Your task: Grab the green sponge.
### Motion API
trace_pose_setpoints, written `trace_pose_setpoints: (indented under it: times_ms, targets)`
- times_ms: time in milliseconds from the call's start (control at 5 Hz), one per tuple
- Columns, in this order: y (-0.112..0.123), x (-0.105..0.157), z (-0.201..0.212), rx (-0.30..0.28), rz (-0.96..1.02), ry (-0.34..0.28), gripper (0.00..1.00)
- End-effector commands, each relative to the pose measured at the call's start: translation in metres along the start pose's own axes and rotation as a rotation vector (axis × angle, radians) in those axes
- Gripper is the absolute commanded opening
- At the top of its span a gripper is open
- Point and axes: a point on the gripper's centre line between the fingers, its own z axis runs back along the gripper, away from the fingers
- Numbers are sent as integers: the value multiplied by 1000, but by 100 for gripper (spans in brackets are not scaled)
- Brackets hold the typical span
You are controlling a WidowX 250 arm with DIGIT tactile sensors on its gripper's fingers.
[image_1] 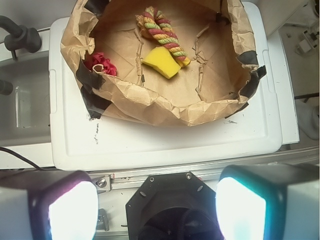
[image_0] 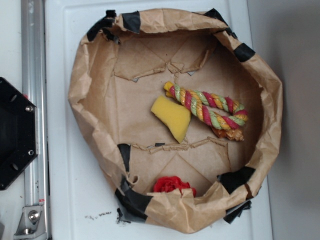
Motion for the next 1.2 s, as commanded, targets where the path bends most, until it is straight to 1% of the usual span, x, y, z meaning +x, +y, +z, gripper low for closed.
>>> trace_pose_setpoints:
  times_ms: [0,200,400,600,800,1000]
  targets:
    - [0,0,0,0,0,0,100]
    - [15,47,-33,12,-18,-142,100]
    - [20,80,-55,73,-49,-264,100]
    - [22,92,-105,67,-119,-217,100]
    - [28,95,-153,70,-143,-134,100]
    - [28,103,-187,63,-161,-85,100]
